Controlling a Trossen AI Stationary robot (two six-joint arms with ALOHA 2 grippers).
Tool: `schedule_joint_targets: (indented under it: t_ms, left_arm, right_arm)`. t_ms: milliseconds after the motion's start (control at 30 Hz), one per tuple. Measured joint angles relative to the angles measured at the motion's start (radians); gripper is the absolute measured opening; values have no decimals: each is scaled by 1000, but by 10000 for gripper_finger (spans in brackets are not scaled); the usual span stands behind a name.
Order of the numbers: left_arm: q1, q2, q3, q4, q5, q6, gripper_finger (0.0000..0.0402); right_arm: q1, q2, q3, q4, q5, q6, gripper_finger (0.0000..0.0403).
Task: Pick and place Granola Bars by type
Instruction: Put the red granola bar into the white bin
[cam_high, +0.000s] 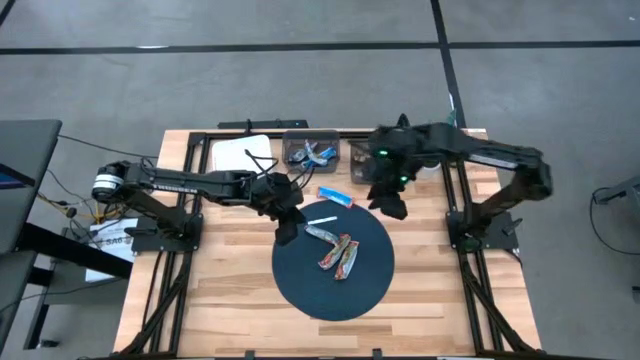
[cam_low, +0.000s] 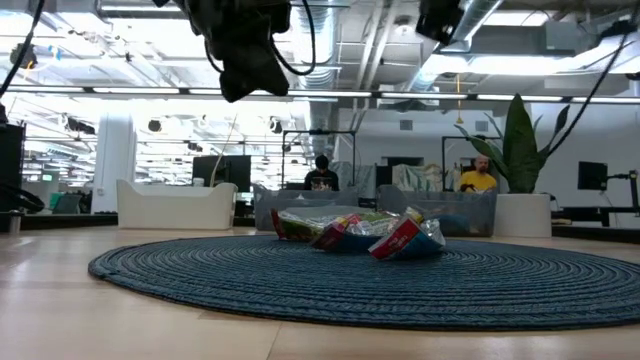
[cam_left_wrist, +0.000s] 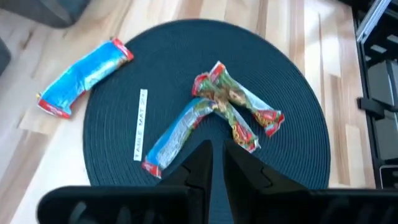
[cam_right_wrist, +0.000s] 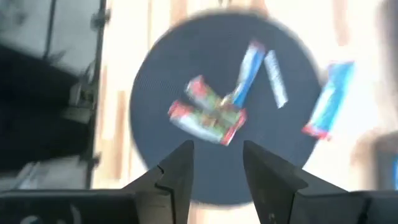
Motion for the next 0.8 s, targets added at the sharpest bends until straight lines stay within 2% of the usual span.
schedule_joint_targets:
  t_ms: [133, 367, 600, 800]
  left_arm:
    - [0, 3, 0, 41, -34, -4, 29]
    - [0, 48, -1, 45, -31, 6, 29]
    - [0, 155, -1, 83, -21, 28, 29]
    - [-8, 281, 2, 112, 11, 67, 29]
  right_arm:
    - [45, -162, -155, 130, 102, 123, 120]
    - [113, -404, -482, 309, 114, 305, 119]
    - [196, -536, -666, 399, 152, 400, 119]
    - [272, -595, -767, 388, 229, 458, 119]
